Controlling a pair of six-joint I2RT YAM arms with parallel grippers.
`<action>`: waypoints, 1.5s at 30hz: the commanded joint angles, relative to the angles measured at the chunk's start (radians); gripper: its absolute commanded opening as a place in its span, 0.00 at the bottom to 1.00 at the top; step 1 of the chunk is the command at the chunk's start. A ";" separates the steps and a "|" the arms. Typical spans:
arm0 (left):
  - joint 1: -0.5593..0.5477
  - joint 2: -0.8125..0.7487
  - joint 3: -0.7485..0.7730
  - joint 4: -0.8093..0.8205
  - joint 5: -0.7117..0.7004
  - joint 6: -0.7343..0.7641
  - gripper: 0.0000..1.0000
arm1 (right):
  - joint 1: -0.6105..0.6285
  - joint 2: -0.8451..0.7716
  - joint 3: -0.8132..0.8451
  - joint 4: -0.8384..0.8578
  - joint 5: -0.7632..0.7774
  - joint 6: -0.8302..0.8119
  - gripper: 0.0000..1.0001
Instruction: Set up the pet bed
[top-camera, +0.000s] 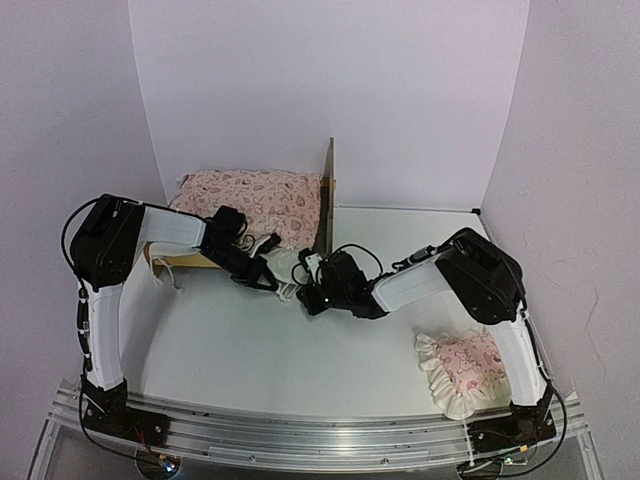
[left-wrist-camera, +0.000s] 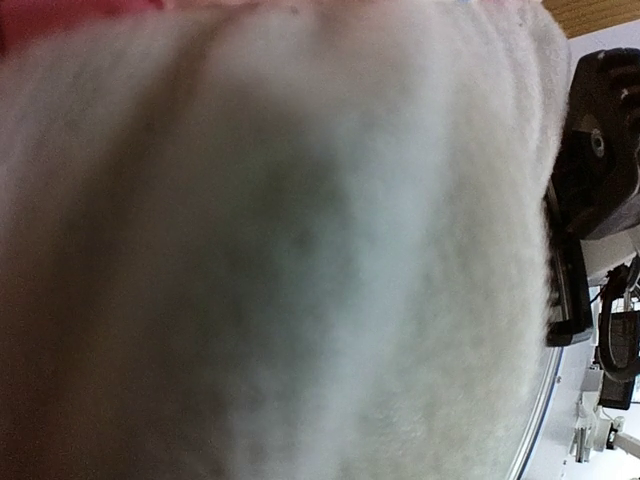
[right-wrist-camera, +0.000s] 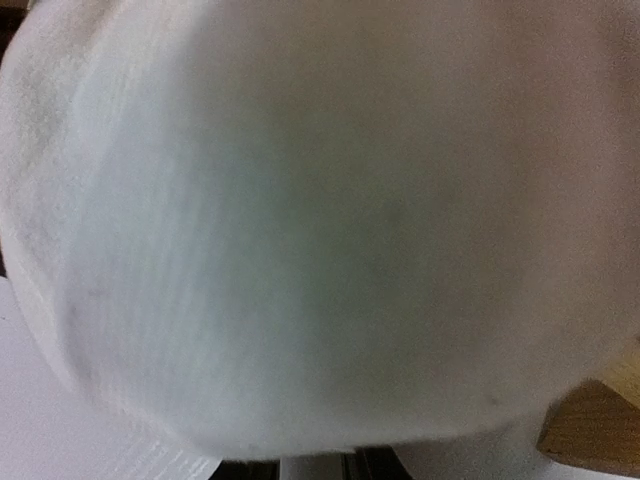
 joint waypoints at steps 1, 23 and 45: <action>0.020 -0.023 0.003 -0.024 -0.055 0.023 0.00 | 0.004 0.060 0.056 -0.029 0.146 0.009 0.22; 0.021 -0.019 -0.015 -0.009 -0.048 0.042 0.00 | 0.004 0.151 0.145 0.131 -0.011 0.075 0.32; 0.023 -0.015 -0.009 -0.013 -0.063 0.040 0.00 | 0.034 0.155 0.218 -0.145 0.027 -0.049 0.33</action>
